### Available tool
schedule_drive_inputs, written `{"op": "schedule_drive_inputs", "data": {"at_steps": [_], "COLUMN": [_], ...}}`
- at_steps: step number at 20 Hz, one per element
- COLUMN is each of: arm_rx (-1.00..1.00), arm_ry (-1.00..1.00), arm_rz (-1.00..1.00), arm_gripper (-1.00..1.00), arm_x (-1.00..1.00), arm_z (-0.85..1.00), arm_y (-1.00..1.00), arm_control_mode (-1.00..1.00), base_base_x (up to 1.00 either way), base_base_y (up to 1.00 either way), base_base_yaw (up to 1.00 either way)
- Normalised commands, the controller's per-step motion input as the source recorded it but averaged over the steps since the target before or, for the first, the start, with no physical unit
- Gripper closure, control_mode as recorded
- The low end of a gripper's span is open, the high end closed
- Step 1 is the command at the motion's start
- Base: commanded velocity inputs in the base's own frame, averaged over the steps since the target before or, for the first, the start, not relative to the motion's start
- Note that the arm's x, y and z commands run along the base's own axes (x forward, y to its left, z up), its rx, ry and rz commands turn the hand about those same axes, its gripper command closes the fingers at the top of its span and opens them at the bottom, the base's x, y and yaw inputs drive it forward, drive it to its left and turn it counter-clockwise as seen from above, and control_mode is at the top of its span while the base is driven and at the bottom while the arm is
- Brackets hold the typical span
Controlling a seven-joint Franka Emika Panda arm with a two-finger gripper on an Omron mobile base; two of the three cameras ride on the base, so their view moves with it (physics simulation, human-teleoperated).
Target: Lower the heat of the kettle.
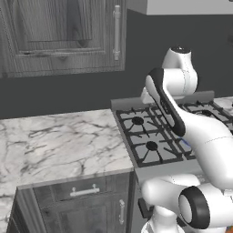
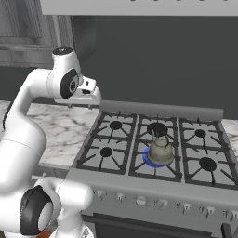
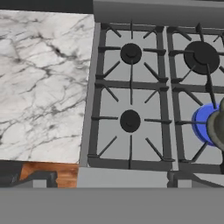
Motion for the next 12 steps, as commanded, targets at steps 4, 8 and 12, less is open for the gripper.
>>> {"op": "schedule_drive_inputs", "data": {"at_steps": [4, 8, 12], "arm_rx": [0.01, 0.17, 0.25], "arm_ry": [-0.03, -0.12, -0.1], "arm_rz": [0.0, 0.0, -0.06], "arm_gripper": [-1.0, -1.0, -1.0], "arm_x": [-0.04, -0.44, -0.67], "arm_z": [-0.11, -0.35, -0.54], "arm_y": [-0.09, -0.73, -0.89], "arm_control_mode": [-1.0, -1.0, -1.0], "base_base_x": [0.0, 0.0, 0.0], "base_base_y": [0.0, 0.0, 0.0], "base_base_yaw": [0.0, 0.0, 0.0]}}
